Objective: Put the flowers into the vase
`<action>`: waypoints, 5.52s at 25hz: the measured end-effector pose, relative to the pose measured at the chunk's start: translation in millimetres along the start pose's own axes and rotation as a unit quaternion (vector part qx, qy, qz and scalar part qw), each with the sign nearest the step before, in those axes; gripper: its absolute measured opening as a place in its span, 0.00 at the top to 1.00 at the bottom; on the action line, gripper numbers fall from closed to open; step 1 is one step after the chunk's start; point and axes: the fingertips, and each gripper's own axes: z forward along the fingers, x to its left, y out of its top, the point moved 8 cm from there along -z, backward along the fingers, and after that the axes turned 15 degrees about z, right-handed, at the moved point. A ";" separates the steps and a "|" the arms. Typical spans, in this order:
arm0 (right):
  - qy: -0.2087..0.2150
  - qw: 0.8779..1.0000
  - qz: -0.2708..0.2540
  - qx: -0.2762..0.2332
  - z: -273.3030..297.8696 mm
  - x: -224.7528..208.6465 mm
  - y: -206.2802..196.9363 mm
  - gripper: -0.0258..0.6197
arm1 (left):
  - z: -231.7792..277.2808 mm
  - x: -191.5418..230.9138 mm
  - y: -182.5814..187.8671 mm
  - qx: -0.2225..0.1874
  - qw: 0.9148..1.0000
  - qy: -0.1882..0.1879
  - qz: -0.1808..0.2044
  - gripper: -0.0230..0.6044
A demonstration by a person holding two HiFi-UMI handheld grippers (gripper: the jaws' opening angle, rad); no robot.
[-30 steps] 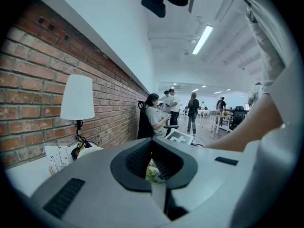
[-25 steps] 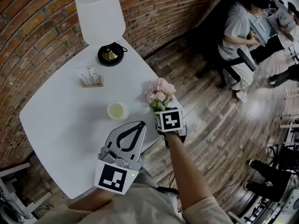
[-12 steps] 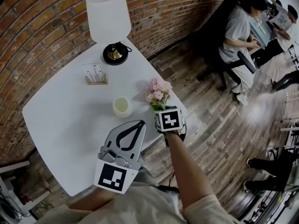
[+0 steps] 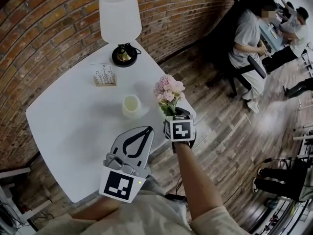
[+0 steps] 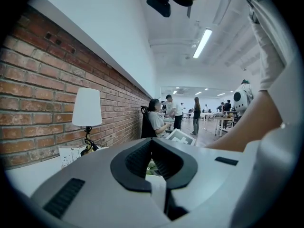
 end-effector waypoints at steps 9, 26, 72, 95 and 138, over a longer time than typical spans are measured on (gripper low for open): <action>0.016 0.995 0.024 -0.098 -32.1 6.5 7.8 0.86 | -18.9 -4.2 6.4 -0.005 1.000 0.008 0.003 0.95; 0.083 0.952 0.025 -0.294 -94.8 42.6 33.5 0.86 | -56.8 -0.9 12.2 -0.016 0.999 0.025 0.011 0.95; 0.240 0.844 -0.025 -0.479 -188.5 165.7 99.2 0.86 | -112.0 39.4 6.1 -0.020 0.996 0.091 0.012 0.95; 0.239 0.852 -0.036 -0.464 -140.5 163.9 82.7 0.85 | -99.4 50.0 -3.8 0.007 0.995 0.101 0.011 0.95; 0.190 0.909 -0.070 -0.365 -73.2 151.8 15.7 0.64 | -90.1 45.7 -13.5 0.035 0.993 0.108 0.013 0.95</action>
